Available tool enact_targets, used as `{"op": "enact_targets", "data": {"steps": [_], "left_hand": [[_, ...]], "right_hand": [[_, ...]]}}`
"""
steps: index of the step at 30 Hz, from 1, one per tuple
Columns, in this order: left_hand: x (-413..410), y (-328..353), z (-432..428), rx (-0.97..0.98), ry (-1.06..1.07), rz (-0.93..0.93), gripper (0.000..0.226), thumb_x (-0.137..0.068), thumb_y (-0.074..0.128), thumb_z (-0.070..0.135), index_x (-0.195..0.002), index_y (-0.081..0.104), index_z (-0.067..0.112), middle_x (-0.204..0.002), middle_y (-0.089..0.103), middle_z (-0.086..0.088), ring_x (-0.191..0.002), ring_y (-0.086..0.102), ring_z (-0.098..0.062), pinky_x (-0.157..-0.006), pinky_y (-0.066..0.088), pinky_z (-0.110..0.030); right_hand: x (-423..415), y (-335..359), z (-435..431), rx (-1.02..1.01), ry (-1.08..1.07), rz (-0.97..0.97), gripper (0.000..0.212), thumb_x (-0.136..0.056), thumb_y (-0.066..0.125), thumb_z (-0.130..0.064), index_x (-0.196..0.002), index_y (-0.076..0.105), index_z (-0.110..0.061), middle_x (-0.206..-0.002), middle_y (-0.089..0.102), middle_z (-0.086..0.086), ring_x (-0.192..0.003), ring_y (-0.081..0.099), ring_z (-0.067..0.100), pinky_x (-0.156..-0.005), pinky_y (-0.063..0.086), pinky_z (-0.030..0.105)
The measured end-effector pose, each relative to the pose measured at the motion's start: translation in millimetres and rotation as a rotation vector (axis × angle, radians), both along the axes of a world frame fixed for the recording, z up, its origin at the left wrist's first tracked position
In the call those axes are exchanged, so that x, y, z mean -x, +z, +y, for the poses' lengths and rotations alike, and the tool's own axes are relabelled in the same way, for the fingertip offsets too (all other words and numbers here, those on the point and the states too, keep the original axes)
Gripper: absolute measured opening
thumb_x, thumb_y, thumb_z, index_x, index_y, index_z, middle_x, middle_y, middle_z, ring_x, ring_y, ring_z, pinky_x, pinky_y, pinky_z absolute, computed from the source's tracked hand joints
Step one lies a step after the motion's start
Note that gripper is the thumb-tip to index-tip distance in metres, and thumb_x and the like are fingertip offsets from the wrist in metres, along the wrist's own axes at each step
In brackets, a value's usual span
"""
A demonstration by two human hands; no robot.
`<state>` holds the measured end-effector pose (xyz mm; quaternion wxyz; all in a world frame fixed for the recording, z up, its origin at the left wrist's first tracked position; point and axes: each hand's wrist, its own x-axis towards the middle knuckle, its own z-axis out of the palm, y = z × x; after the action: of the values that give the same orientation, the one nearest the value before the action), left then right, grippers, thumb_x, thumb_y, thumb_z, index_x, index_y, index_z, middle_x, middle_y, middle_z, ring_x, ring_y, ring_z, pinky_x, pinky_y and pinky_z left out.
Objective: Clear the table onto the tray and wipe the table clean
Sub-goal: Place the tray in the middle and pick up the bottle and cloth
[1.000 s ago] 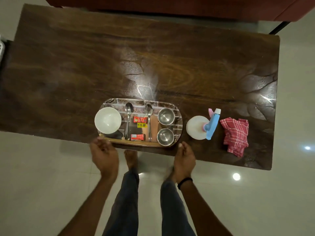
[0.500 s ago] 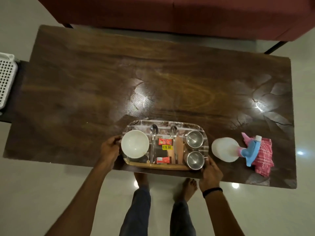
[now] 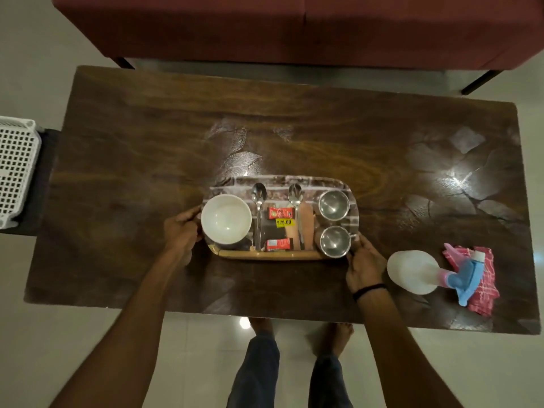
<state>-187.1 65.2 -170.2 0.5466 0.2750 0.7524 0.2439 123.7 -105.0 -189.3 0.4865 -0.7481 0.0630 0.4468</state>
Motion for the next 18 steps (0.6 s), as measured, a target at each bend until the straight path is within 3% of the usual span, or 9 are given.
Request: {"op": "enact_targets", "data": {"steps": [2, 5, 9, 11, 14, 18], "left_hand": [[0, -6, 19, 0.015, 0.007, -0.011, 0.031, -0.097, 0.057, 0.005, -0.126, 0.066, 0.012, -0.116, 0.068, -0.005, -0.107, 0.064, -0.026, -0.090, 0.057, -0.045], [0, -16, 41, 0.024, -0.018, -0.040, 0.034, -0.099, 0.052, 0.004, -0.129, 0.064, 0.015, -0.122, 0.068, -0.007, -0.109, 0.063, -0.025, -0.086, 0.057, -0.042], [-4, -19, 59, 0.023, -0.077, -0.063, 0.034, -0.101, 0.048, 0.008, -0.130, 0.062, 0.018, -0.115, 0.067, -0.005, -0.092, 0.062, -0.017, -0.070, 0.054, -0.029], [-6, -19, 66, 0.016, -0.096, -0.066, 0.034, -0.102, 0.047, 0.008, -0.130, 0.062, 0.018, -0.115, 0.067, -0.005, -0.092, 0.061, -0.017, -0.068, 0.053, -0.028], [-8, -21, 72, 0.022, -0.125, -0.070, 0.034, -0.102, 0.047, 0.007, -0.130, 0.062, 0.018, -0.116, 0.067, -0.005, -0.098, 0.061, -0.019, -0.073, 0.055, -0.030], [-12, -23, 76, 0.022, -0.148, -0.063, 0.033, -0.102, 0.048, 0.009, -0.130, 0.062, 0.018, -0.117, 0.067, -0.003, -0.104, 0.061, -0.022, -0.081, 0.056, -0.036]], "right_hand": [[-2, -1, 26, -0.030, -0.098, 0.017, 0.029, -0.102, 0.051, -0.006, -0.129, 0.060, -0.005, -0.103, 0.066, 0.000, -0.090, 0.064, 0.011, -0.077, 0.057, 0.018], [-4, -8, 54, -0.028, -0.234, 0.035, 0.029, -0.099, 0.059, -0.003, -0.126, 0.065, -0.002, -0.104, 0.072, 0.005, -0.102, 0.069, 0.020, -0.092, 0.057, 0.034], [-8, -23, 69, -0.009, -0.216, 0.032, 0.028, -0.096, 0.060, 0.001, -0.123, 0.068, -0.002, -0.111, 0.074, 0.010, -0.091, 0.071, 0.014, -0.072, 0.058, 0.023], [-10, -29, 72, 0.002, -0.196, 0.029, 0.027, -0.097, 0.061, -0.002, -0.123, 0.068, -0.002, -0.113, 0.074, 0.010, -0.097, 0.071, 0.016, -0.073, 0.059, 0.023], [-13, -35, 74, 0.007, -0.190, 0.027, 0.027, -0.098, 0.061, -0.006, -0.124, 0.068, -0.002, -0.114, 0.074, 0.011, -0.104, 0.071, 0.020, -0.083, 0.060, 0.028], [-16, -36, 75, 0.012, -0.203, 0.020, 0.026, -0.099, 0.059, -0.007, -0.123, 0.068, -0.002, -0.113, 0.074, 0.011, -0.096, 0.071, 0.016, -0.077, 0.059, 0.025]]}}
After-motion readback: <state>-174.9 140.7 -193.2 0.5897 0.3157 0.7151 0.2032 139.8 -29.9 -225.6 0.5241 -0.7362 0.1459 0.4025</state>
